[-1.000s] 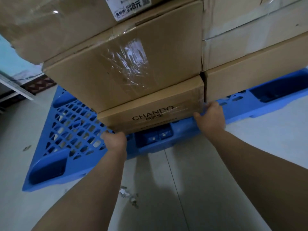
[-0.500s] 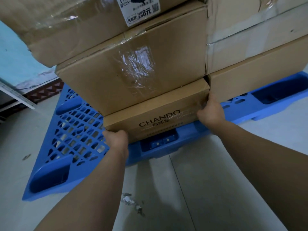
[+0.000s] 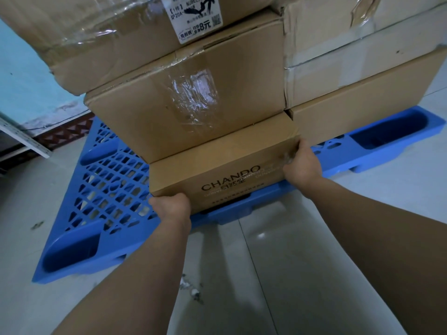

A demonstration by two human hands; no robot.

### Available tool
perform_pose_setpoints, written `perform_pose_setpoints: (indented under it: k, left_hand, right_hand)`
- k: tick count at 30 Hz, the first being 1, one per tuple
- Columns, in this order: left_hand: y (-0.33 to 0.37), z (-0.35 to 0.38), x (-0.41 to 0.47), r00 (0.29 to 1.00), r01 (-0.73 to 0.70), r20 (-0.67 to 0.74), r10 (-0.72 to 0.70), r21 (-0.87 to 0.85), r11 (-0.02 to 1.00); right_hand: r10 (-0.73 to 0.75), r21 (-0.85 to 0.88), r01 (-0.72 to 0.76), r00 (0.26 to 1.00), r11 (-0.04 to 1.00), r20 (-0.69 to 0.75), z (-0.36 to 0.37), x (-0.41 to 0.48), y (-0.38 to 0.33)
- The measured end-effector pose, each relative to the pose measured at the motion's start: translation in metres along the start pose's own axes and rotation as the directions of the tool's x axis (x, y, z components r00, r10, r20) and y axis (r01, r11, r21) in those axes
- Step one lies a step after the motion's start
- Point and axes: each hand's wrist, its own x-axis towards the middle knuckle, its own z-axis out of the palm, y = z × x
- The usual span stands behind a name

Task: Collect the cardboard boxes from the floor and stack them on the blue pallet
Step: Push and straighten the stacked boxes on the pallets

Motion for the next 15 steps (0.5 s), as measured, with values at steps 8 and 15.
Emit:
perform_pose_setpoints:
  k: [8, 15]
  left_hand:
    - [-0.0053, -0.0035, -0.0076, 1.0, 0.012, 0.025, -0.013, 0.017, 1.0]
    - [-0.0038, -0.0013, -0.0114, 0.998, 0.06, 0.017, -0.06, -0.059, 0.996]
  right_hand:
    - [0.016, 0.023, -0.015, 1.0, 1.0, -0.015, -0.004, -0.0075, 0.0022]
    - [0.036, 0.061, -0.035, 0.999, 0.998, -0.006, -0.0034, -0.0078, 0.002]
